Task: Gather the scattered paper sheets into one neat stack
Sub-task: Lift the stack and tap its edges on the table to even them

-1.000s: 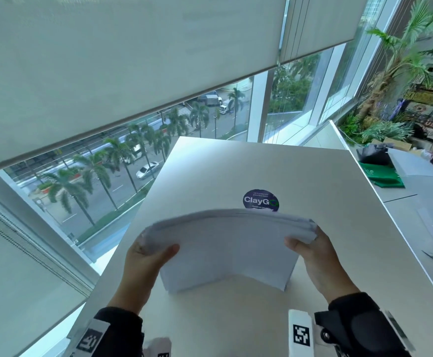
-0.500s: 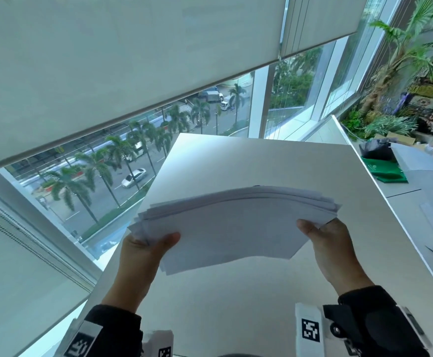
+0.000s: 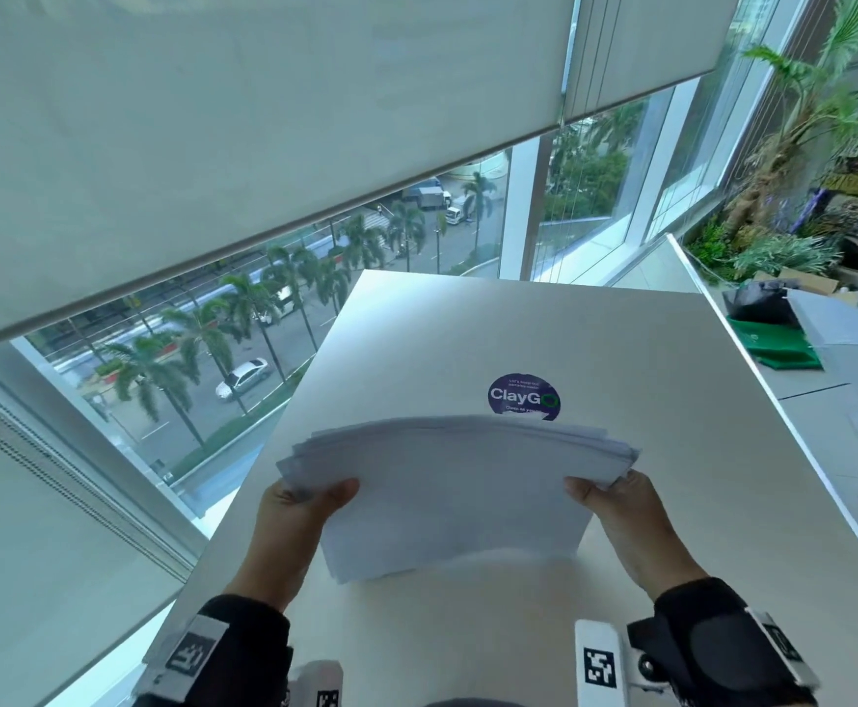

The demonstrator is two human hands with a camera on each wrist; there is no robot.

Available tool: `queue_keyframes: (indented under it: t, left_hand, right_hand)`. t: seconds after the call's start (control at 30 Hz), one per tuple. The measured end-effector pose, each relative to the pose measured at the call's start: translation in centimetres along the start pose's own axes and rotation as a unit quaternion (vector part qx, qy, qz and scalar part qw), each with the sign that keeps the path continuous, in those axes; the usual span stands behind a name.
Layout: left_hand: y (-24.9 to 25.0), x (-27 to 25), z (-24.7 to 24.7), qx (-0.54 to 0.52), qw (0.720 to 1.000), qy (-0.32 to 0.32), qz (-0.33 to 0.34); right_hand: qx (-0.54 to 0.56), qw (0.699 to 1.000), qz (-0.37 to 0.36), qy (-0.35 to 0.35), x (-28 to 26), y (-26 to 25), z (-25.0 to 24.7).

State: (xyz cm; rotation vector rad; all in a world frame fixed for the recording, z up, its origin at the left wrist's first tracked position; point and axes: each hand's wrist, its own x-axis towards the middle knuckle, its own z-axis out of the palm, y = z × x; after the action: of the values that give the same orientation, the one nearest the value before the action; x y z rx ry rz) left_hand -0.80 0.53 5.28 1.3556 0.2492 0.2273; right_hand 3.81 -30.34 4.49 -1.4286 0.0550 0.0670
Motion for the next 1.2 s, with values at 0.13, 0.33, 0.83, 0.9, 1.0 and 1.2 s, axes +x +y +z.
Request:
queue_keyframes:
  t: [0.13, 0.33, 0.83, 0.9, 1.0, 1.2]
  left_hand:
    - [1.7, 0.3, 1.1, -0.028, 0.998, 0.014, 0.052]
    - [1.1, 0.2, 0.7, -0.014, 0.999, -0.007, 0.040]
    - [-1.2, 1.7, -0.3, 0.045, 0.991, -0.100, -0.083]
    - [-1.2, 2.1, -0.1, 0.052, 0.992, -0.084, -0.077]
    - [-1.1, 2.2, 0.2, 0.032, 0.997, -0.055, -0.054]
    - [0.4, 1.8, 0.3, 0.029, 0.997, -0.071, -0.001]
  right_hand:
    - [0.028, 0.999, -0.028, 0.016, 0.5, -1.9, 0.3]
    - [-0.010, 1.000, -0.026, -0.007, 0.5, -1.5, 0.1]
    - [-0.009, 0.997, -0.003, -0.071, 1.2, 0.7, 0.0]
    - [-0.004, 0.999, -0.013, -0.045, 1.4, 0.8, 0.4]
    - [-0.007, 0.999, -0.034, -0.005, 1.5, 0.4, 0.8]
    - [0.003, 0.997, -0.074, 0.014, 1.3, -0.7, -0.1]
